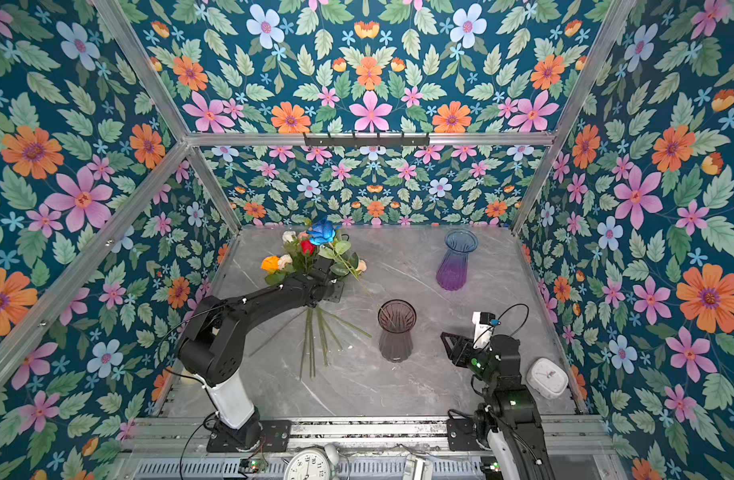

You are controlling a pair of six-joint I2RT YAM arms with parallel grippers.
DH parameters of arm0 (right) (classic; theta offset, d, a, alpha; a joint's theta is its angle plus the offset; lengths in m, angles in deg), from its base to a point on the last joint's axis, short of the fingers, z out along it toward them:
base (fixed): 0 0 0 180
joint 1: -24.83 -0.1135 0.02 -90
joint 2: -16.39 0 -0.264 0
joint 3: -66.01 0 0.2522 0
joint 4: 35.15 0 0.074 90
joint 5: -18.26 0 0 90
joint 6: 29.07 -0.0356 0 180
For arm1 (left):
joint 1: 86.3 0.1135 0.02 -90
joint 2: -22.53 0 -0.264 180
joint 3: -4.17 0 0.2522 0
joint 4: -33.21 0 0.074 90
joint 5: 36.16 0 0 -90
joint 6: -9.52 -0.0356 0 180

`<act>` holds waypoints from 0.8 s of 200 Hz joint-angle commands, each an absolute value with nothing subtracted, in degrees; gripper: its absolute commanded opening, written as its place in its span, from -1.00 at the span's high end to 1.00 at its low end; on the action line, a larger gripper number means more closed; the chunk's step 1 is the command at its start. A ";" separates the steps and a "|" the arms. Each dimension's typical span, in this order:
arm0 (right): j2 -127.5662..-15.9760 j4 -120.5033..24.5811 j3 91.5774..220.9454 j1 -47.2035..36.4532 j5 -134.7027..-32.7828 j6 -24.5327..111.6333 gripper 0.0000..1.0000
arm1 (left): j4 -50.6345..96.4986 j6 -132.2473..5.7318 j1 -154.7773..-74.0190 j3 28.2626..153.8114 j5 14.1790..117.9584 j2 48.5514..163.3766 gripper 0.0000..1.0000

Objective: Arrange flowers in a vase
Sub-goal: Pick up the flower from the top-center of the table.

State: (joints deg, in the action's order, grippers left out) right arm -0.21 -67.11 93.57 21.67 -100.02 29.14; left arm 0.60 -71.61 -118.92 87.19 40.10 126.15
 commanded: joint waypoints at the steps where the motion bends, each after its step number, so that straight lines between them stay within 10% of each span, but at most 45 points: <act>1: -0.06 -66.31 93.53 21.60 -100.22 28.99 0.14 | -1.88 -72.76 -118.91 88.26 38.62 127.71 0.38; 160: 0.32 -66.54 93.57 21.64 -100.06 28.89 0.13 | -1.94 -75.91 -118.23 90.31 34.80 133.95 0.32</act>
